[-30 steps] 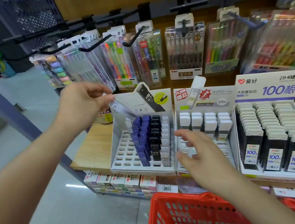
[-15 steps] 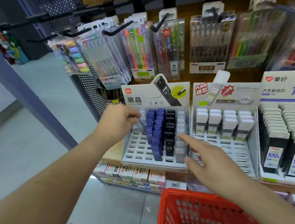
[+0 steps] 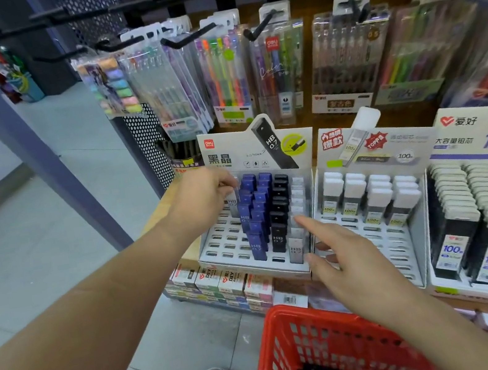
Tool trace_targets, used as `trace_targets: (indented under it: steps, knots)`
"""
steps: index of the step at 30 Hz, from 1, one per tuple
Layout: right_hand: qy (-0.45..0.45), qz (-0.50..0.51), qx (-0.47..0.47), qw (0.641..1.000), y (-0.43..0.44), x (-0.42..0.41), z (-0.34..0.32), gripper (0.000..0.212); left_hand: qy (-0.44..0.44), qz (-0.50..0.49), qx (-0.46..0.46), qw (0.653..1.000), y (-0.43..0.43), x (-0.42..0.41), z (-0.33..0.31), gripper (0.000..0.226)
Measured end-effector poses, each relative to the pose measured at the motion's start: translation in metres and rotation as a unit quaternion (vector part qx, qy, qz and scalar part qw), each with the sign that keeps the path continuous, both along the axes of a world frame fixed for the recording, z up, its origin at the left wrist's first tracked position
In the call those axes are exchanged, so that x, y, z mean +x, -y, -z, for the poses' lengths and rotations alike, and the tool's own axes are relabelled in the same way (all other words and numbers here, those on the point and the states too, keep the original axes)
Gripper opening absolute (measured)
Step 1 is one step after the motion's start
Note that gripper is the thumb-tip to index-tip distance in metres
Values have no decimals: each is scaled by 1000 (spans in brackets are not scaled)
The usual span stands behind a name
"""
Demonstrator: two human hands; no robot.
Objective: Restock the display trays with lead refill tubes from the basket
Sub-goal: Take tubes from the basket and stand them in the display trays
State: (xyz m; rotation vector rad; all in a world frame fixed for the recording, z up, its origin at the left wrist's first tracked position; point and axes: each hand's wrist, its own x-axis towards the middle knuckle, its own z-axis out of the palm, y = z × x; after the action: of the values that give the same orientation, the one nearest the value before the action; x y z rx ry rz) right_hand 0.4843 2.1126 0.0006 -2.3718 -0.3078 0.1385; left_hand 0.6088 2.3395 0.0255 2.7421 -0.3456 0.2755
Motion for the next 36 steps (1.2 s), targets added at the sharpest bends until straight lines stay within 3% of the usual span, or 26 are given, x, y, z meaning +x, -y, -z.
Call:
trace_targets:
  steps: [4,9,11,14,19,23,27,31,36]
  knots:
    - [19,14,3,1000,14,-13,-11,57,30,-6,8,999,5,-6,-20,22]
    - [-8,-9,-62,998,58,-46,-34,25,78,14,-75,994,40,-50,-95,20]
    - [-34,-53,-128,990,74,-64,-38,22,38,60,-97,993,61,-77,-121,18]
    - [-68,-110,-228,965,95,-94,-32,27,-76,163,-38,983,99,-122,-127,15]
    - [-163,-151,-280,934,135,-155,34,27,-194,296,176,919,141,-206,-29,16]
    - [-225,-150,-302,914,155,-201,96,47,-298,296,327,847,145,-267,76,20]
    - [-309,-26,-299,902,170,-235,148,54,-413,207,325,825,149,-306,156,44]
    - [-405,85,-292,862,172,-246,189,73,-450,121,316,826,146,-318,221,87]
    - [-432,164,-291,838,147,-253,227,81,-437,52,306,844,150,-316,247,69]
